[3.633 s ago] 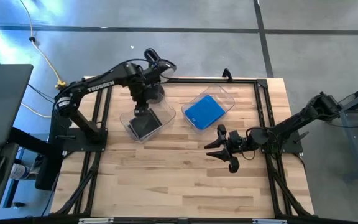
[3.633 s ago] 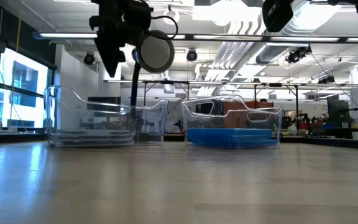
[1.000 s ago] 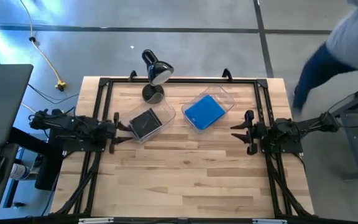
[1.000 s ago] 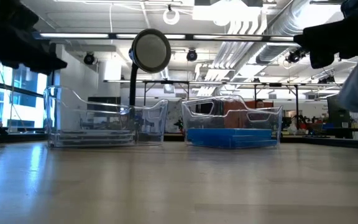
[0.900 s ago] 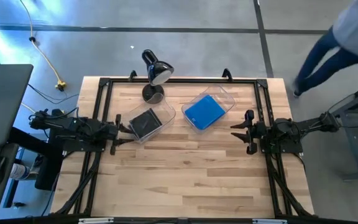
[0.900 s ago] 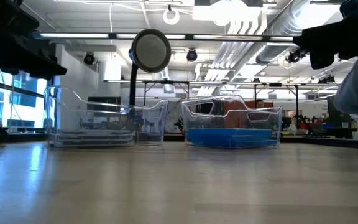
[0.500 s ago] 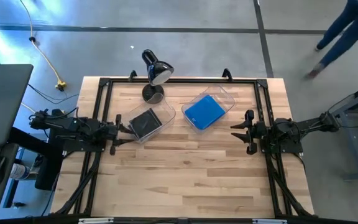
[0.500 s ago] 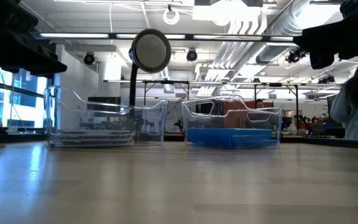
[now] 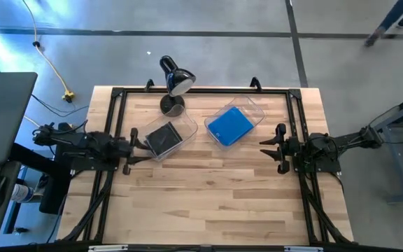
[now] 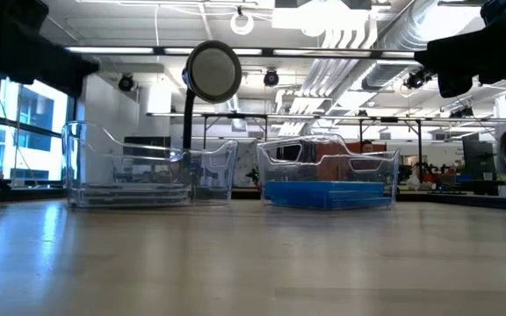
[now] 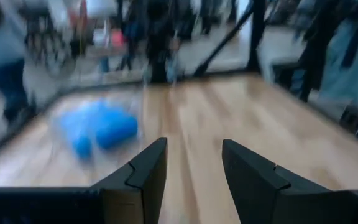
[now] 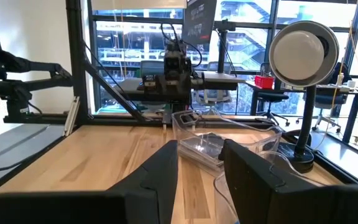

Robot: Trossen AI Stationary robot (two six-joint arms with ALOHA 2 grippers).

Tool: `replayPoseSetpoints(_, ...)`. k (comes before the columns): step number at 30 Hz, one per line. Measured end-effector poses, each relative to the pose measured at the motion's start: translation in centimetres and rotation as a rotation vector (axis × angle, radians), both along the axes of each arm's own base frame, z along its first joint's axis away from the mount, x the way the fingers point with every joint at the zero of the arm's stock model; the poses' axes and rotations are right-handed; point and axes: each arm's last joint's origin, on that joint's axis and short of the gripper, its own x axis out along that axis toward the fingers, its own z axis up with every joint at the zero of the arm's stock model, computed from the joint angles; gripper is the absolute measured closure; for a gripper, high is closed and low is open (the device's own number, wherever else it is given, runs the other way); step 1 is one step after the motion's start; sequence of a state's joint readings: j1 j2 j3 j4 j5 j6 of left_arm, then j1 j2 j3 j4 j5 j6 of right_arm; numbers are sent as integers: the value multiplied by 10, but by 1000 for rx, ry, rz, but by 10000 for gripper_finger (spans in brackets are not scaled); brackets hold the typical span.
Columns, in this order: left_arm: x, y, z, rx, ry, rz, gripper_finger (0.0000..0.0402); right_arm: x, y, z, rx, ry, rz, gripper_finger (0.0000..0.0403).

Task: Pick & place jewel cases by type
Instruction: Return to Home Position

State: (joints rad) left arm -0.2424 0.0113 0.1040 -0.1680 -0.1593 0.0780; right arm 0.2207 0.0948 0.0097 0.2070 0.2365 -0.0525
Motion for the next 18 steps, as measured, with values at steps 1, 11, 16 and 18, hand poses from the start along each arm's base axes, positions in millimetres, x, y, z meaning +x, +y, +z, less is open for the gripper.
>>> replayPoseSetpoints(1, 0, -1, 4, 4, -42, -17, 250, 0, 0, 0, 0, 0, 0, 284)
replayPoseSetpoints(11, 3, -5, -7, 6, -26, -146, 250, 0, 0, 0, 0, 0, 0, 284)
replayPoseSetpoints(16, 5, -6, -10, -87, 1, -145, 250, 0, 0, 0, 0, 1, 0, 284)
replayPoseSetpoints(18, 5, -6, -10, -120, 3, -143, 250, 0, 0, 0, 0, 1, 0, 284)
